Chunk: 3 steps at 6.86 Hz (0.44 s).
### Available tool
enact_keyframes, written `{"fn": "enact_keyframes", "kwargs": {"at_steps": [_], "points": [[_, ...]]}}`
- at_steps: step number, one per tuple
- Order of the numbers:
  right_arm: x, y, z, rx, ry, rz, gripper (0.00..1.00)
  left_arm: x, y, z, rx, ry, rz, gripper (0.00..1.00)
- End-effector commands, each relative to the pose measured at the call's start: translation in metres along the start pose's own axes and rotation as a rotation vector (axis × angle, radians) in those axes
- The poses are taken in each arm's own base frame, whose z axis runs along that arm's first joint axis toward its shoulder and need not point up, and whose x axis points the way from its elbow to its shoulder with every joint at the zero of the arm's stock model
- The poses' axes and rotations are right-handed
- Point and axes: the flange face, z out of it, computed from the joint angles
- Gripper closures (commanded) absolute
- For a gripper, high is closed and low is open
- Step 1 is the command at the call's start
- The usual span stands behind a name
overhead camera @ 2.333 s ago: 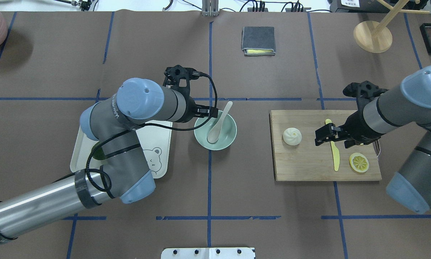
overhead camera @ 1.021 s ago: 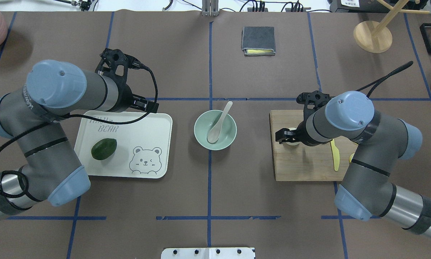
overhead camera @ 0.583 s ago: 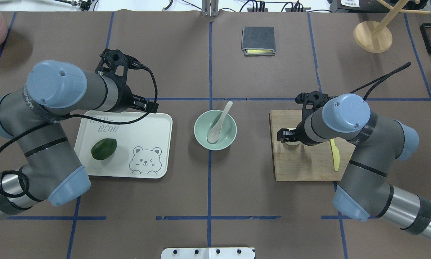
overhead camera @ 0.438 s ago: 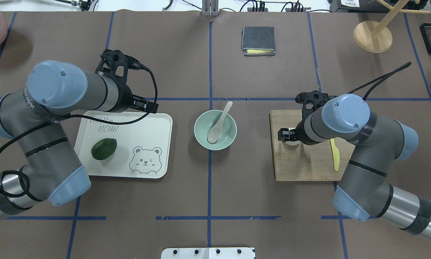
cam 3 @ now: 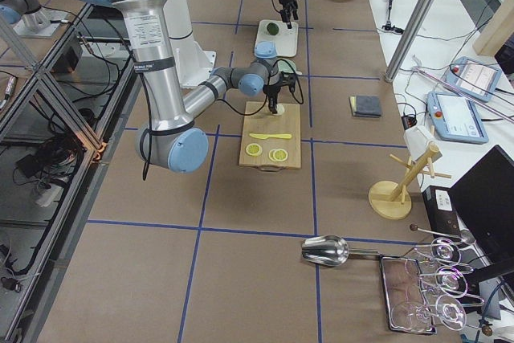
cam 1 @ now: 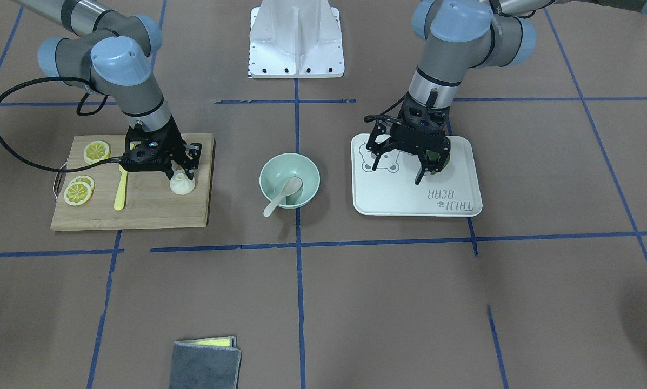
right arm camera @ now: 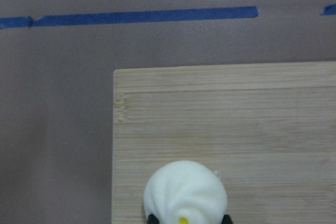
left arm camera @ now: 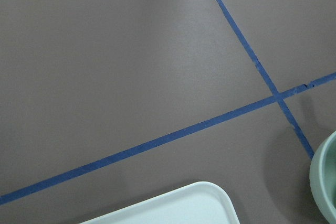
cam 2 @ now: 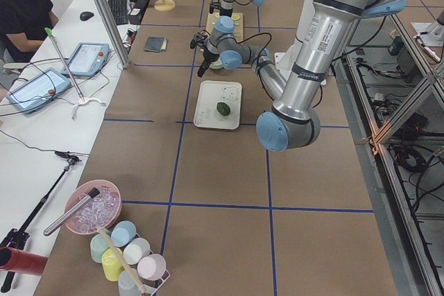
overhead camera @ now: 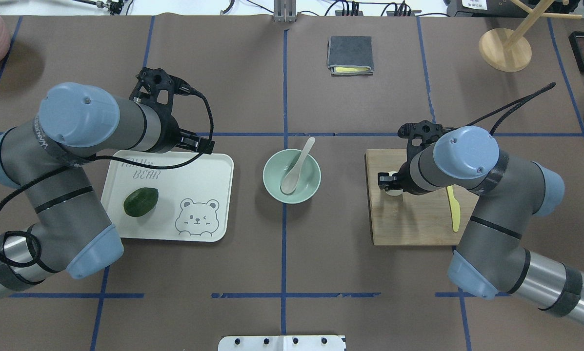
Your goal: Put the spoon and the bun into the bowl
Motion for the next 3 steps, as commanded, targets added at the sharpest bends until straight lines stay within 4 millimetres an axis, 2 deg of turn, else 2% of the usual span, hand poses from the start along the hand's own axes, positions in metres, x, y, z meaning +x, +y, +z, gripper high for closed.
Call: {"fn": "enact_keyframes", "kwargs": {"at_steps": [1,3], "points": [[-0.027,-0.009,-0.018,0.037,-0.044,-0.005,1.00,0.000,-0.001,-0.004,0.006,0.004,0.000,0.06],[-0.075,-0.023,-0.052,0.075,-0.132,-0.004,1.00,-0.012,0.011,-0.010,-0.001,-0.003,0.009,0.06]]}}
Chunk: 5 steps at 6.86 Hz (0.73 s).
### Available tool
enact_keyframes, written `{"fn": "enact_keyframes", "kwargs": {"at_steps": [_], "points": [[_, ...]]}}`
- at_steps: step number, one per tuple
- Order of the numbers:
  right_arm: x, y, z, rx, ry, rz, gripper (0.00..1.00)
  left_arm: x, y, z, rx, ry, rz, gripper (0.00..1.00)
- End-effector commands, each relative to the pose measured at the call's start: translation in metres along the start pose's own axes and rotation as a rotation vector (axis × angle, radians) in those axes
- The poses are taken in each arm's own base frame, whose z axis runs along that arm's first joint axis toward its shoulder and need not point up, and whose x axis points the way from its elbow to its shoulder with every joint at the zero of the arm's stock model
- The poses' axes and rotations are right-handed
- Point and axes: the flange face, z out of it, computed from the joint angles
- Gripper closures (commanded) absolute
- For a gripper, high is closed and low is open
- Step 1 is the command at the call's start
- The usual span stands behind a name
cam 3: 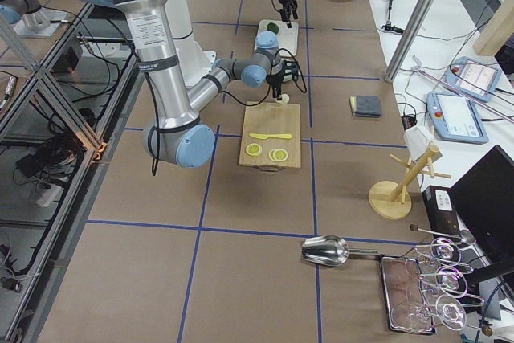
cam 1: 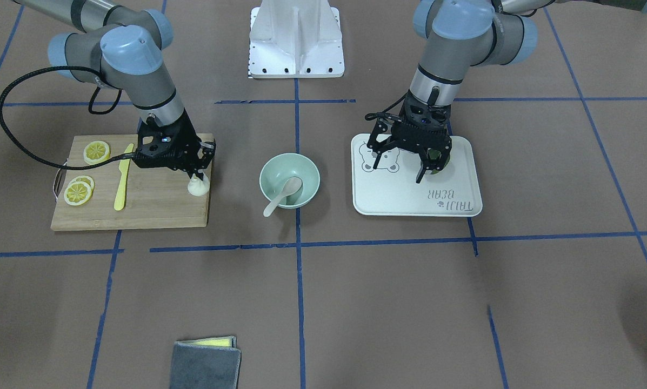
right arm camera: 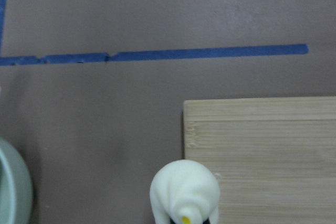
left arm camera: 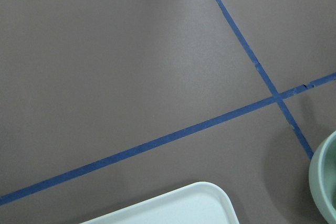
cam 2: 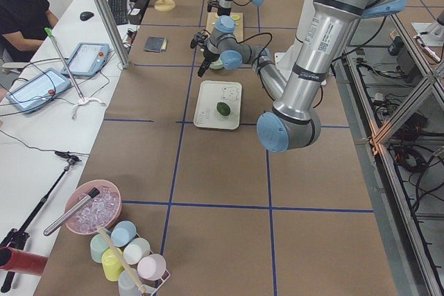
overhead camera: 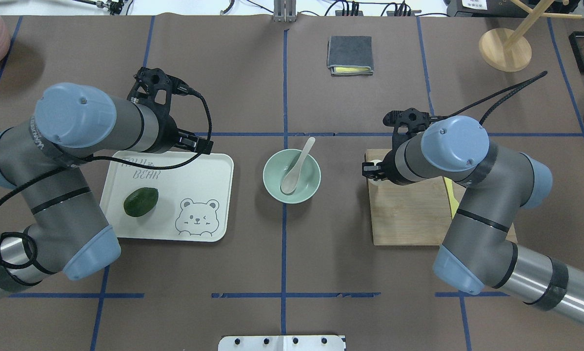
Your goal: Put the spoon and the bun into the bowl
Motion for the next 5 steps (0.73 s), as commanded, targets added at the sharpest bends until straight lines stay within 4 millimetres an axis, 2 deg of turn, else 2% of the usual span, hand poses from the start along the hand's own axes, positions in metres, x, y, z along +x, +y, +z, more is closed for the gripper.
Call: {"fn": "enact_keyframes", "kwargs": {"at_steps": [1,2,3,4,5], "points": [[-0.062,-0.012,-0.027,0.027,-0.096,0.076,1.00,-0.018,0.013,-0.013,0.002,-0.004,0.006,0.06],[-0.093,-0.010,-0.030,0.018,-0.132,0.117,1.00,-0.029,0.011,-0.026,0.009,0.002,0.044,0.06],[-0.112,0.000,-0.025,0.006,-0.144,0.139,1.00,-0.044,0.009,-0.031,0.002,-0.002,0.038,0.06],[-0.133,0.004,-0.018,0.017,-0.145,0.161,0.99,-0.048,0.010,-0.031,0.000,-0.003,0.058,0.06],[-0.143,0.012,-0.013,0.006,-0.146,0.156,0.84,-0.049,0.009,-0.031,0.000,-0.005,0.059,0.06]]}}
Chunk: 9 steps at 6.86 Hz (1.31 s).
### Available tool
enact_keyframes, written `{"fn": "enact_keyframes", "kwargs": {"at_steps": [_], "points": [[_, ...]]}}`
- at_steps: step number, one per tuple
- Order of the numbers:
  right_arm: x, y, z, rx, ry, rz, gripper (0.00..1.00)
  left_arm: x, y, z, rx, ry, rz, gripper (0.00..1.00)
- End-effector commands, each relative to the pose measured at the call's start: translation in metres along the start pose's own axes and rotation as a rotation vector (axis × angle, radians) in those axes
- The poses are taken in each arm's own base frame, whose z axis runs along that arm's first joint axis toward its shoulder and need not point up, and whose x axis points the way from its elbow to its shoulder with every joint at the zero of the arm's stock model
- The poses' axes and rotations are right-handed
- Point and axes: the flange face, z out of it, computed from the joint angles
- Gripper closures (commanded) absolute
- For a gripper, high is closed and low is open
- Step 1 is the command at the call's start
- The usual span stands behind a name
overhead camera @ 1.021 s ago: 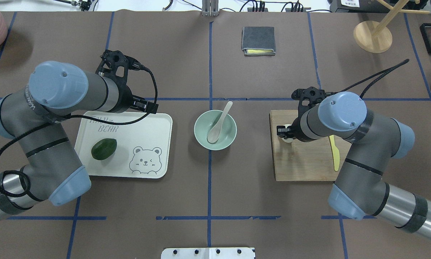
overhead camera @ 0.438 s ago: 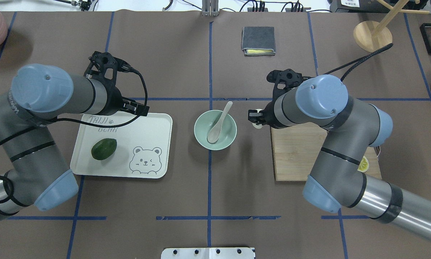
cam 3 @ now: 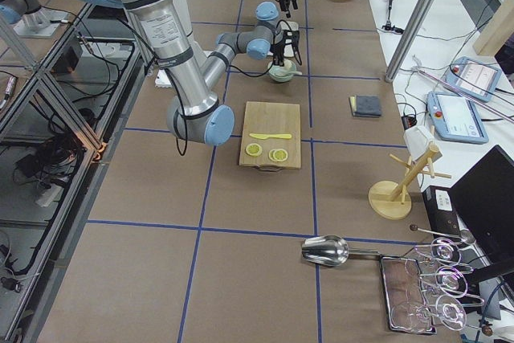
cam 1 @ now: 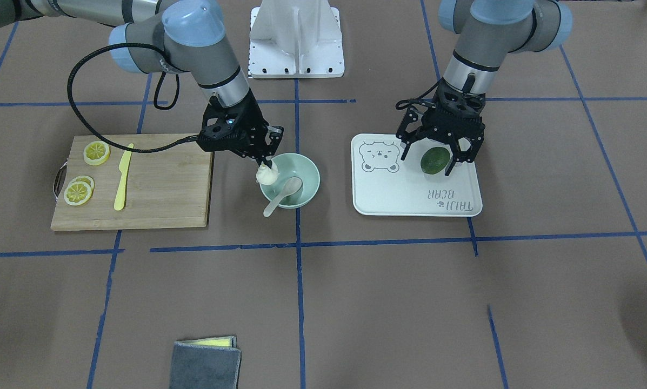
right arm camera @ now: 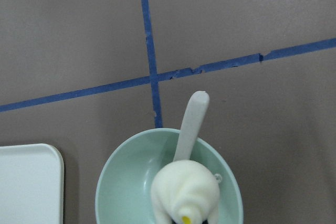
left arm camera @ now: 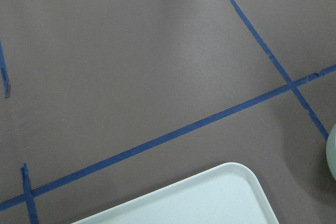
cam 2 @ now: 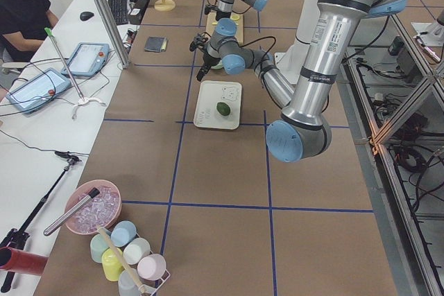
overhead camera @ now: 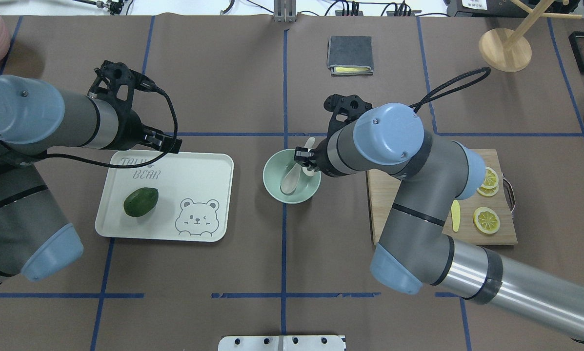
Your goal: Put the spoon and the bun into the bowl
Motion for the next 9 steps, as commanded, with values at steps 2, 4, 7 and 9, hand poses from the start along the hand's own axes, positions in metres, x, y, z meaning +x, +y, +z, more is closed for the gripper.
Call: {"fn": "enact_keyframes", "kwargs": {"at_steps": [2,4,7,9], "points": [[-0.020,0.027,0.014,-0.022,-0.005,0.012,0.33,-0.008,0.000,0.003,-0.005,-0.013,0.006,0.06],[-0.020,0.025,0.014,-0.020,-0.002,0.083,0.00,-0.012,-0.004,0.016,-0.013,-0.034,0.000,0.06],[0.023,-0.028,0.007,-0.039,0.033,0.120,0.00,-0.081,-0.017,-0.011,-0.031,-0.071,0.042,0.06],[0.124,-0.072,-0.077,-0.146,0.009,0.172,0.00,-0.217,-0.015,-0.077,-0.084,-0.039,0.038,0.04]]}}
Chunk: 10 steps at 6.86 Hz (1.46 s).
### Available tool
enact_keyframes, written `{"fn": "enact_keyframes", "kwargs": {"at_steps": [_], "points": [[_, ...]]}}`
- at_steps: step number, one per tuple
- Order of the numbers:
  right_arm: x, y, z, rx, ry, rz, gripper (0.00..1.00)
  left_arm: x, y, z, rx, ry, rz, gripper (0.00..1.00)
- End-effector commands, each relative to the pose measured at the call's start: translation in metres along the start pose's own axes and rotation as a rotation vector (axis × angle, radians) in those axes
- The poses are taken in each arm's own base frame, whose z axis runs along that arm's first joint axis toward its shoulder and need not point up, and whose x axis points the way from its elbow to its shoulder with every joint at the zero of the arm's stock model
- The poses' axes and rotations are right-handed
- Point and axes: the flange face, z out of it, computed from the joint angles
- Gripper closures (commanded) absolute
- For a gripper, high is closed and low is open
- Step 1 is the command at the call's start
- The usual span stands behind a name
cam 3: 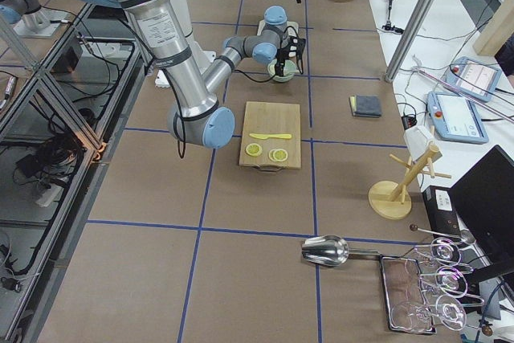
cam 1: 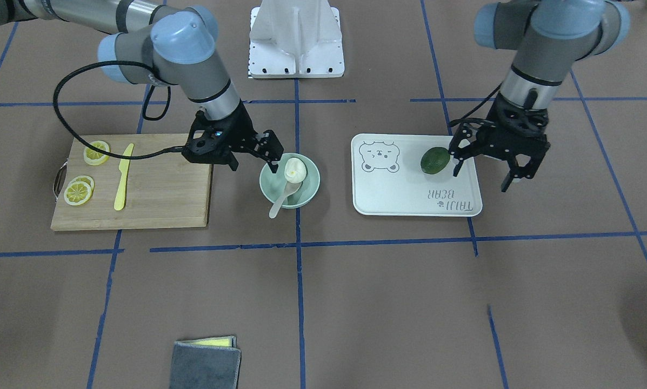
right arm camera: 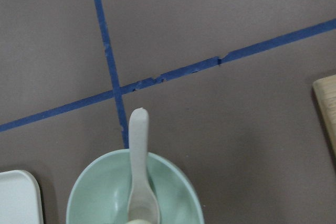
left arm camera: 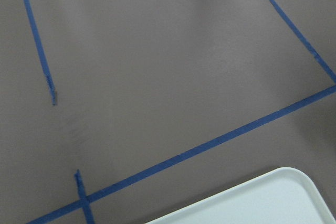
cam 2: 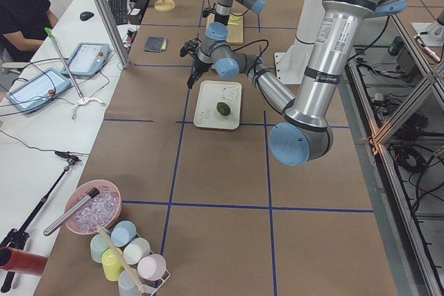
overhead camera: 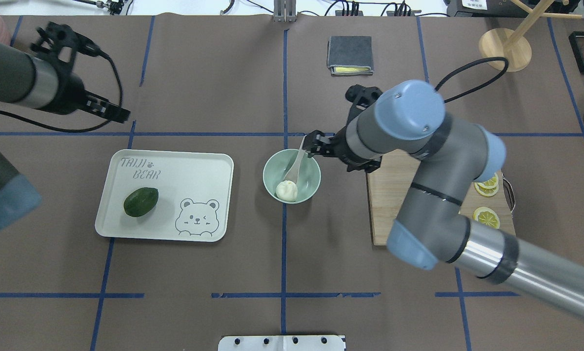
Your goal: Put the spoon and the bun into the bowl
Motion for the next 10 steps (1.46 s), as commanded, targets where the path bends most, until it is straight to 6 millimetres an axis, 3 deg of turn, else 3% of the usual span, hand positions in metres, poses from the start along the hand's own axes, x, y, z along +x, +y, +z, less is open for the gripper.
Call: {"fn": "enact_keyframes", "kwargs": {"at_steps": [1,2,3,4,5,6,8,9,10], "points": [[0.114,-0.054,-0.093,-0.046,-0.007,0.044,0.00,-0.135,0.046,-0.047,-0.057,-0.016,0.093,0.01],[0.175,-0.085,-0.123,-0.054,0.010,0.004,0.00,-0.208,0.070,-0.065,-0.105,-0.088,0.089,0.01],[0.230,-0.107,-0.140,-0.033,0.045,-0.060,0.00,-0.267,0.090,-0.079,-0.178,-0.102,-0.002,0.00],[0.293,-0.123,-0.147,-0.021,0.108,-0.101,0.00,-0.270,0.104,-0.083,-0.193,-0.060,-0.043,0.00],[0.340,-0.133,-0.157,-0.035,0.172,-0.158,0.00,-0.272,0.118,-0.079,-0.208,-0.010,-0.070,0.00],[0.368,-0.147,-0.183,-0.040,0.220,-0.205,0.00,-0.283,0.137,-0.066,-0.241,0.007,-0.099,0.00],[0.421,-0.161,-0.213,-0.081,0.276,-0.331,0.00,-0.282,0.150,-0.070,-0.242,0.003,-0.095,0.00],[0.442,-0.161,-0.222,-0.086,0.286,-0.356,0.00,-0.286,0.153,-0.065,-0.256,-0.004,-0.105,0.00],[0.469,-0.162,-0.216,-0.106,0.297,-0.316,0.00,-0.285,0.152,-0.073,-0.248,0.003,-0.116,0.00]]}}
